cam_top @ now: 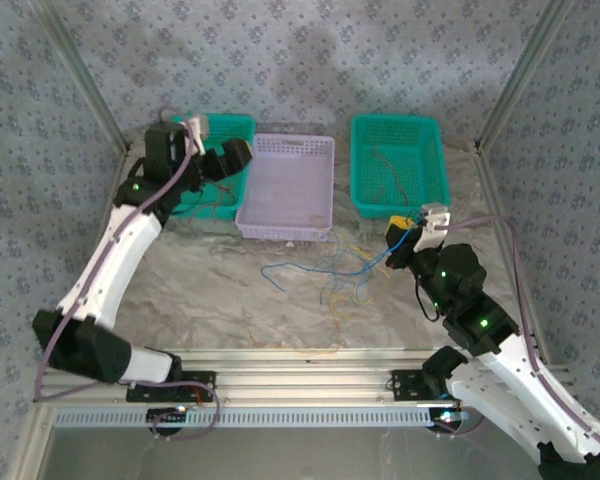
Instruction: Untangle the cables
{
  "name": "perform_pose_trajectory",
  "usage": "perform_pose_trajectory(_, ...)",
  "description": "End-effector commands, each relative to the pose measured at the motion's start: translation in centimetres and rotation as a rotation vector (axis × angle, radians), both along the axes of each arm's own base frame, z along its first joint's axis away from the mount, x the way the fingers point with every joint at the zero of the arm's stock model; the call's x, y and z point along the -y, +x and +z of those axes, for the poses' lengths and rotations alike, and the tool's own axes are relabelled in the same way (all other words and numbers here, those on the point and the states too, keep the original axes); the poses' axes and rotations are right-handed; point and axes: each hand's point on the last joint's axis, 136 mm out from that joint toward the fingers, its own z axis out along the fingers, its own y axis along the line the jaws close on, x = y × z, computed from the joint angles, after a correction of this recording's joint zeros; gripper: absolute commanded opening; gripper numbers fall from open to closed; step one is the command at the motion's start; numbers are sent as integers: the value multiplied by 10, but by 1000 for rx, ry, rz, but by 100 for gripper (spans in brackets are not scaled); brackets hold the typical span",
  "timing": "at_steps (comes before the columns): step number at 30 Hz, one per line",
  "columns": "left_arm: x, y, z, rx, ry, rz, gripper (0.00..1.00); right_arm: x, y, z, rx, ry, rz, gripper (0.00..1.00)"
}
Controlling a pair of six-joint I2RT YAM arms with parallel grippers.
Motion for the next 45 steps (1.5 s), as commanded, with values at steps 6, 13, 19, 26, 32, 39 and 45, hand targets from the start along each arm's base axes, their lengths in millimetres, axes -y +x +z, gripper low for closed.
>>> perform_pose_trajectory(6, 63, -92, -46, -116, -103, -238, 93, -14, -1, 31, 17, 98, 78, 0)
perform_pose_trajectory(13, 103, -182, -40, 129, -69, -491, 95, -25, 13, 48, -37, 103, 89, 0)
perform_pose_trajectory(19, 112, -221, -56, 192, -28, -616, 94, -35, 22, 64, -62, 108, 116, 0)
perform_pose_trajectory(26, 116, -239, -97, 240, 158, -644, 92, -37, 35, 74, -121, 155, 117, 0)
perform_pose_trajectory(32, 109, -230, -114, 295, 315, -574, 92, -33, 40, 81, -141, 157, 105, 0)
perform_pose_trajectory(39, 128, -217, -117, 322, 319, -555, 93, -46, 34, 93, -149, 226, 181, 0)
perform_pose_trajectory(45, 151, -206, -113, 349, 330, -561, 94, -54, 28, 97, -169, 276, 233, 0)
